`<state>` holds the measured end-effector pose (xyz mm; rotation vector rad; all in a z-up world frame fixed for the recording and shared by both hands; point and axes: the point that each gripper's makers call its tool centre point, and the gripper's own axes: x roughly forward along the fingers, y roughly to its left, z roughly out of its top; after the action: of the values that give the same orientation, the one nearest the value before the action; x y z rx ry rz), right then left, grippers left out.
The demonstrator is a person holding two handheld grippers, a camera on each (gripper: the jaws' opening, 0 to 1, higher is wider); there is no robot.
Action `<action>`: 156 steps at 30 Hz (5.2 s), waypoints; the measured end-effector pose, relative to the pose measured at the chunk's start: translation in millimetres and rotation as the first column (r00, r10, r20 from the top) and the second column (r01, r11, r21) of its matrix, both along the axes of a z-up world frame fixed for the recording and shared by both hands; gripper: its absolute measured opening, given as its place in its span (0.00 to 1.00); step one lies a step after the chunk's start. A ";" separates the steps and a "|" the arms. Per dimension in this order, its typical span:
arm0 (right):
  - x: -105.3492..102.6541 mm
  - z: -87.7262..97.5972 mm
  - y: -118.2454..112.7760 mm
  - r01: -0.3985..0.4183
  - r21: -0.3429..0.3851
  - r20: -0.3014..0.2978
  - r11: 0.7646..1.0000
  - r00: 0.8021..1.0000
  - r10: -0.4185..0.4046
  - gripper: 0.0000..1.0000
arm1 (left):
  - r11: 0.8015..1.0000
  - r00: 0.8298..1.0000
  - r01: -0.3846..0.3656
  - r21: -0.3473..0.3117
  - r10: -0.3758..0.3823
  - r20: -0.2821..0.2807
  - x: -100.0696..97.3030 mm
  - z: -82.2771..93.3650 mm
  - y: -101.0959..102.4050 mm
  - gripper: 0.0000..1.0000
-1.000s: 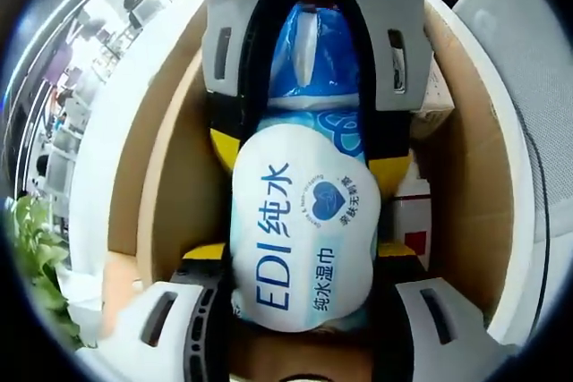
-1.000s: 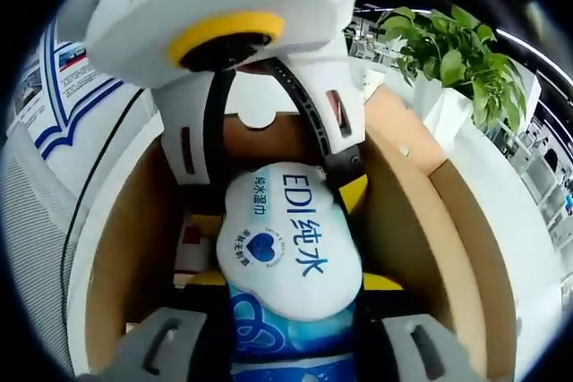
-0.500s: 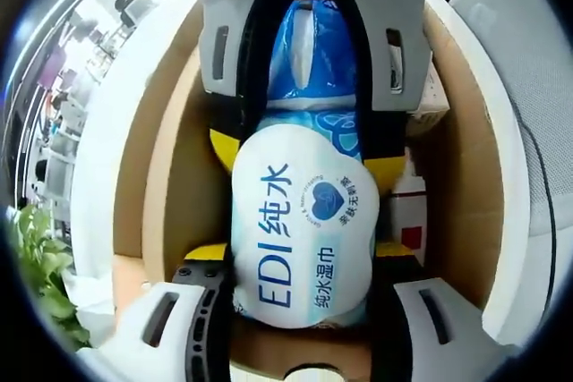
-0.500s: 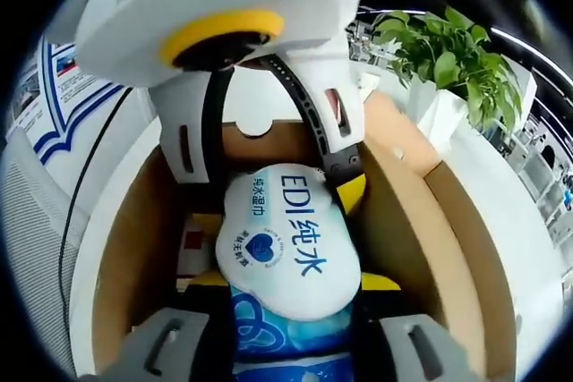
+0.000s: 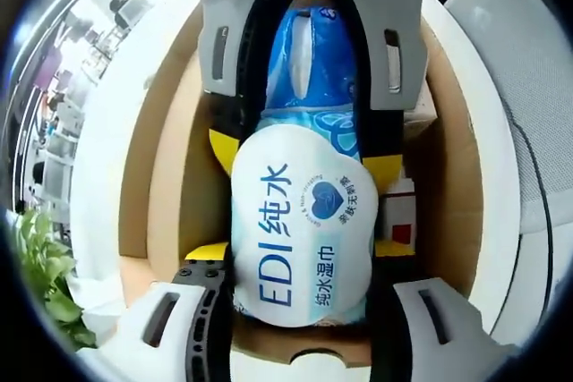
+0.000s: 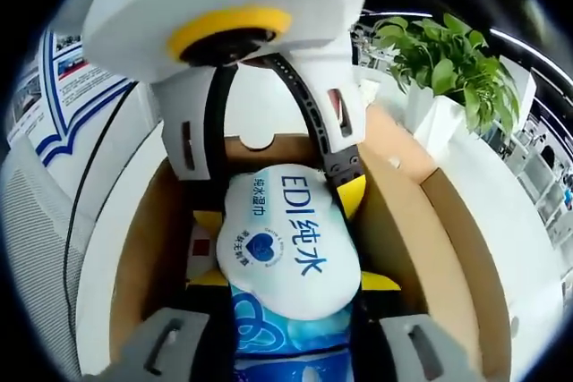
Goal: Operate the shoe box by opening the lid, removing the specified soft item, and placing it in the target area until the item is outside and the box remains undamaged.
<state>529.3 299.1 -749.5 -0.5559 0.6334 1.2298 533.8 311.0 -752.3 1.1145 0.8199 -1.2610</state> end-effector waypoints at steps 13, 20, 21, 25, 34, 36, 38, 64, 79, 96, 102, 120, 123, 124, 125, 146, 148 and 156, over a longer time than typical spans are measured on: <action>-1.7 15.5 1.5 -0.011 0.020 0.030 1.000 0.999 0.011 0.45 | 1.000 1.000 -0.003 0.013 0.003 0.018 -2.4 19.0 1.8 0.58; -0.7 26.6 1.4 -0.015 0.030 0.040 0.999 0.999 0.014 0.45 | 1.000 1.000 -0.004 0.014 0.003 0.025 -2.0 29.8 0.5 0.58; -0.5 27.6 1.5 -0.016 0.031 0.041 0.999 0.999 0.015 0.45 | 1.000 1.000 -0.005 0.015 0.004 0.024 -2.6 31.3 0.7 0.58; -1.6 33.2 2.6 -0.021 0.034 0.043 0.999 0.999 0.019 0.45 | 1.000 1.000 -0.006 0.016 0.006 0.024 -4.6 35.7 1.6 0.58; -6.9 48.2 4.0 -0.031 0.038 0.052 0.999 0.998 0.029 0.45 | 1.000 0.999 -0.014 0.014 0.013 0.031 -10.0 49.7 3.2 0.58; -7.8 51.5 4.2 -0.035 0.038 0.054 0.999 0.998 0.033 0.45 | 1.000 0.999 -0.016 0.014 0.016 0.033 -11.5 52.6 3.2 0.58; -8.6 53.4 4.1 -0.037 0.039 0.055 0.999 0.998 0.035 0.45 | 1.000 0.999 -0.021 0.009 0.021 0.033 -12.9 55.7 3.2 0.58; -22.2 84.7 -23.2 -0.034 0.052 0.038 0.998 0.999 0.032 0.44 | 1.000 1.000 -0.011 -0.008 0.011 0.001 -26.1 84.2 -22.9 0.58; -28.3 95.3 -48.7 -0.019 0.057 0.042 0.998 0.999 0.016 0.44 | 1.000 1.000 0.010 -0.010 -0.010 0.002 -32.2 94.2 -48.9 0.58; -38.2 100.4 -82.6 0.007 0.048 0.040 0.999 0.999 -0.009 0.44 | 0.999 0.999 0.036 -0.017 -0.036 -0.009 -42.2 97.8 -82.4 0.58; -41.3 103.8 -95.3 0.022 0.054 0.045 0.998 0.999 -0.025 0.44 | 0.999 0.999 0.050 -0.019 -0.051 -0.007 -44.4 100.8 -94.5 0.58; -45.0 109.7 -130.9 0.045 0.061 0.053 0.997 0.997 -0.048 0.44 | 0.997 0.997 0.081 -0.012 -0.081 -0.002 -47.5 105.8 -130.3 0.58; -45.8 111.6 -136.8 0.045 0.062 0.057 0.997 0.997 -0.049 0.44 | 0.996 0.997 0.083 -0.012 -0.083 0.001 -48.0 107.5 -136.6 0.58; -46.0 112.2 -139.3 0.045 0.062 0.059 0.997 0.997 -0.049 0.44 | 0.996 0.997 0.083 -0.012 -0.083 0.003 -48.2 107.8 -138.4 0.58; -46.3 112.6 -141.1 0.045 0.062 0.060 0.997 0.997 -0.049 0.44 | 0.996 0.996 0.084 -0.011 -0.084 0.004 -48.3 107.9 -140.2 0.58; -50.7 110.0 -185.2 0.054 0.046 0.060 0.997 0.997 -0.057 0.44 | 0.994 0.995 0.101 -0.030 -0.101 0.006 -50.9 103.8 -184.1 0.58; -50.6 109.7 -189.5 0.057 0.047 0.062 0.997 0.996 -0.059 0.44 | 0.994 0.995 0.103 -0.028 -0.103 0.009 -48.9 103.1 -188.7 0.58; -50.2 110.9 -207.9 0.065 0.050 0.067 0.997 0.995 -0.068 0.44 | 0.993 0.994 0.112 -0.027 -0.111 0.014 -46.1 103.4 -206.2 0.58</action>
<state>479.2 91.2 -638.6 -0.5310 0.5594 1.1552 487.7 104.7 -648.9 1.1577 0.7365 -1.3526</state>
